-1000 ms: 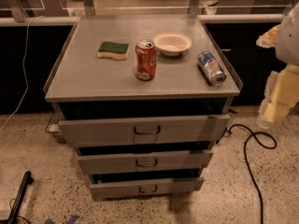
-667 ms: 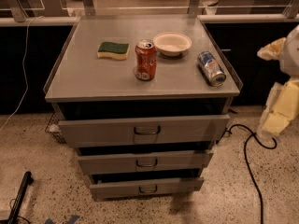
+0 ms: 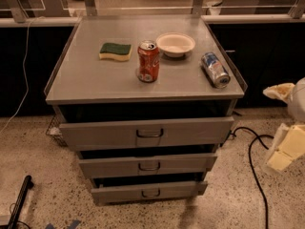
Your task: Open middle drawer
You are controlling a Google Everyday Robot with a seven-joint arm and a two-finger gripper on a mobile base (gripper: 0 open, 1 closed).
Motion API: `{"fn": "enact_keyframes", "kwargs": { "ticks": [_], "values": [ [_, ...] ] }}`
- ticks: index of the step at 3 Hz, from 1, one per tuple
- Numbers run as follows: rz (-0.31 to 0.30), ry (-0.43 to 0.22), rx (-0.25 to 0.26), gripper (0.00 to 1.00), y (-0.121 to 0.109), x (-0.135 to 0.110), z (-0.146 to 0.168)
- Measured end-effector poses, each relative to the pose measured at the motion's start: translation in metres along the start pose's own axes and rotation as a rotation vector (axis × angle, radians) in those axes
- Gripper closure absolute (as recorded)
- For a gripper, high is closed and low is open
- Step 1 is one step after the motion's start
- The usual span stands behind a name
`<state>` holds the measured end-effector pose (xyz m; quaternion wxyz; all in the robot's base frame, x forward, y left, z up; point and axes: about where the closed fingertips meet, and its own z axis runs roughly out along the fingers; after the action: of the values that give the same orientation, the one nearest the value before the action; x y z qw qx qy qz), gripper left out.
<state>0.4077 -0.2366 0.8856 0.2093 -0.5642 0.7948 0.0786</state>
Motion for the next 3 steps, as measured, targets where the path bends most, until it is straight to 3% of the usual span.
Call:
{"fn": "enact_keyframes", "kwargs": {
  "ticks": [1, 2, 3],
  "values": [
    [0.024, -0.06, 0.042, 0.0, 0.0148, 0.016, 0.0083],
    [0.03, -0.107, 0.127, 0.0, 0.0219, 0.0227, 0.006],
    [0.03, -0.109, 0.136, 0.0, 0.0205, 0.0228, 0.0057]
  ]
}}
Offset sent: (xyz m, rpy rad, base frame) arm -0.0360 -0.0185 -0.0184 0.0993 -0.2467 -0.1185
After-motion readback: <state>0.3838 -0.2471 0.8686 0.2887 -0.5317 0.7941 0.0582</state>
